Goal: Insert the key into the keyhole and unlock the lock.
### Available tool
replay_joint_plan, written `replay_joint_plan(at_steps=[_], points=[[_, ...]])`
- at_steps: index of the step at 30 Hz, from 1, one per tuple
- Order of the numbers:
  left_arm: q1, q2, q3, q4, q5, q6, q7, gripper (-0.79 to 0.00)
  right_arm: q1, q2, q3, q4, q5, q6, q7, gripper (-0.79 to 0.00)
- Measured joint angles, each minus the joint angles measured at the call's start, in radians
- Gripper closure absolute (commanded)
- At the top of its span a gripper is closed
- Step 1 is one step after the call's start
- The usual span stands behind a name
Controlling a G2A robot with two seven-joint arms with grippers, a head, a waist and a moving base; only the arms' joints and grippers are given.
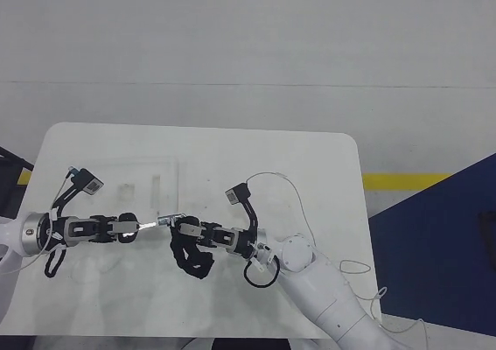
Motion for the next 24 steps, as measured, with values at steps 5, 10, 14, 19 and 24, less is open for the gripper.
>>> replay_joint_plan(at_steps=[5, 10, 14, 19, 24], points=[[0.0, 0.001, 0.001, -0.005, 0.006, 0.005, 0.002, 0.0, 0.0, 0.002, 0.0, -0.003, 0.001, -0.001, 0.0, 0.0], [-0.001, 0.003, 0.001, -0.006, 0.009, 0.01, 0.008, 0.0, 0.0, 0.003, -0.002, -0.005, 0.006, 0.0, 0.002, 0.0], [-0.002, 0.003, 0.004, -0.006, 0.015, 0.012, 0.012, 0.0, 0.001, 0.004, -0.005, -0.006, 0.008, 0.001, 0.008, 0.0], [-0.003, 0.004, 0.009, -0.012, 0.024, 0.007, 0.019, 0.0, 0.002, 0.004, -0.008, -0.005, 0.009, 0.0, 0.011, 0.0], [0.0, 0.004, 0.013, -0.015, 0.029, 0.004, 0.023, 0.0, 0.003, 0.005, -0.01, -0.003, 0.011, -0.003, 0.012, 0.0]])
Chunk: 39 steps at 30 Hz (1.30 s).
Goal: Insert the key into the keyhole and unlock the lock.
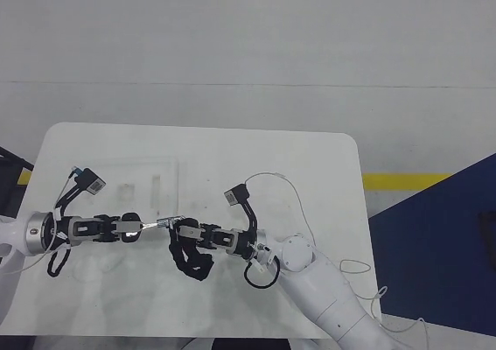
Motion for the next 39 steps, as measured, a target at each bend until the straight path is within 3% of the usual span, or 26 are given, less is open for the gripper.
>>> replay_joint_plan(at_steps=[24, 25, 26, 27, 38, 39], points=[[-0.008, 0.004, 0.031, -0.027, 0.03, 0.001, 0.002, 0.0, 0.004, 0.007, -0.013, -0.004, -0.013, -0.003, 0.022, 0.0], [-0.009, 0.004, 0.032, -0.027, 0.031, 0.001, 0.002, -0.2, 0.005, 0.007, -0.013, -0.003, -0.012, -0.003, 0.023, 0.0], [-0.009, 0.004, 0.032, -0.026, 0.032, 0.002, 0.002, -0.619, 0.005, 0.008, -0.013, -0.003, -0.01, -0.003, 0.023, 0.0], [-0.01, 0.004, 0.032, -0.026, 0.029, 0.002, 0.004, -0.785, 0.005, 0.008, -0.011, -0.002, -0.007, -0.005, 0.023, 0.0], [0.001, 0.001, 0.007, 0.005, -0.068, 0.009, 0.038, -0.785, -0.002, 0.012, 0.01, -0.003, 0.038, -0.034, 0.004, 0.0], [0.001, 0.001, 0.008, 0.002, -0.062, 0.009, 0.037, -0.748, -0.002, 0.012, 0.009, -0.003, 0.035, -0.034, 0.005, 0.0]])
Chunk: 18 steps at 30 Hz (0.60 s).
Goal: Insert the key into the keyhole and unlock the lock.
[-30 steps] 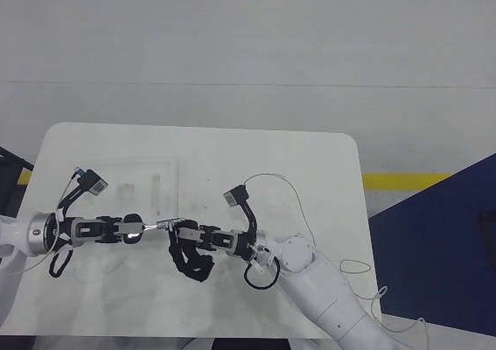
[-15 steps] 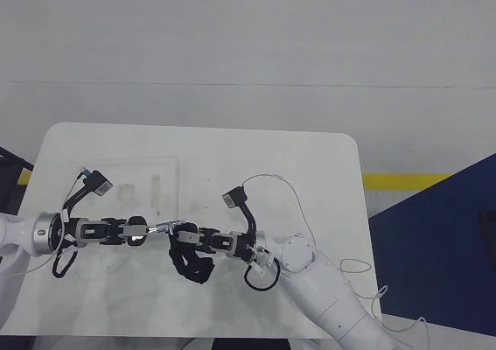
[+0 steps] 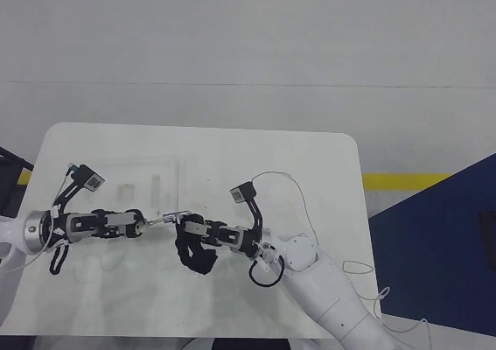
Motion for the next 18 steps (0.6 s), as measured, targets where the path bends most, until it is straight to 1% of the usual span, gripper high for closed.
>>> replay_joint_plan(at_steps=[4, 5, 11, 13, 14, 18], points=[[0.002, 0.001, 0.002, -0.014, 0.023, -0.008, 0.006, -0.416, -0.001, 0.001, 0.0, -0.003, 0.0, 0.001, -0.001, 0.0], [0.003, 0.001, 0.002, -0.017, 0.027, -0.011, 0.007, -0.382, -0.001, 0.001, 0.001, -0.004, 0.004, 0.001, -0.003, 0.0], [0.011, 0.0, -0.004, -0.029, 0.033, -0.05, 0.018, -0.296, -0.005, 0.003, 0.017, -0.001, 0.037, -0.011, -0.022, 0.0], [0.016, -0.002, -0.006, -0.034, 0.027, -0.073, 0.025, -0.188, -0.006, 0.003, 0.02, -0.001, 0.042, -0.015, -0.031, 0.0], [0.018, -0.003, -0.008, -0.036, 0.02, -0.084, 0.029, -0.172, -0.006, 0.003, 0.02, -0.002, 0.045, -0.013, -0.032, 0.0], [0.027, -0.004, -0.014, -0.039, 0.008, -0.105, 0.041, -0.172, -0.005, 0.003, 0.019, -0.002, 0.061, -0.005, -0.021, 0.0]])
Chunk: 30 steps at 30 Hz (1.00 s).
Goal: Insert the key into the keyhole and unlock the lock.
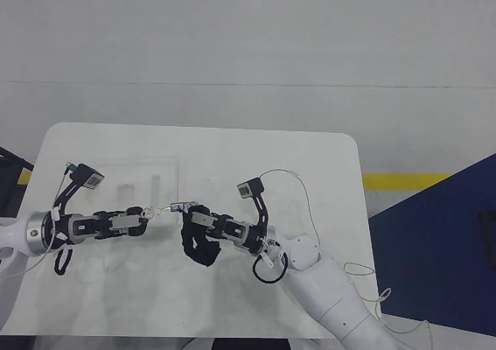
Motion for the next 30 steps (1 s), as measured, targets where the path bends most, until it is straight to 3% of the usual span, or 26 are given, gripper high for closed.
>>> replay_joint_plan(at_steps=[17, 21, 22, 23, 30], points=[[0.0, -0.002, 0.006, -0.009, 0.019, 0.013, 0.017, -0.151, 0.007, 0.002, -0.013, -0.002, -0.027, 0.003, 0.028, 0.0], [0.0, -0.002, 0.007, -0.011, 0.021, 0.014, 0.017, -0.105, 0.008, 0.003, -0.011, 0.0, -0.023, 0.003, 0.025, 0.0], [0.0, -0.002, 0.008, -0.012, 0.022, 0.014, 0.016, -0.077, 0.009, 0.003, -0.011, 0.002, -0.024, 0.004, 0.026, 0.0], [0.0, -0.002, 0.009, -0.012, 0.023, 0.013, 0.016, 0.0, 0.01, 0.003, -0.012, 0.003, -0.027, 0.006, 0.027, 0.0], [-0.002, -0.003, 0.015, -0.017, 0.029, 0.014, 0.02, 0.0, 0.016, 0.005, -0.02, 0.007, -0.06, 0.005, 0.037, 0.0]])
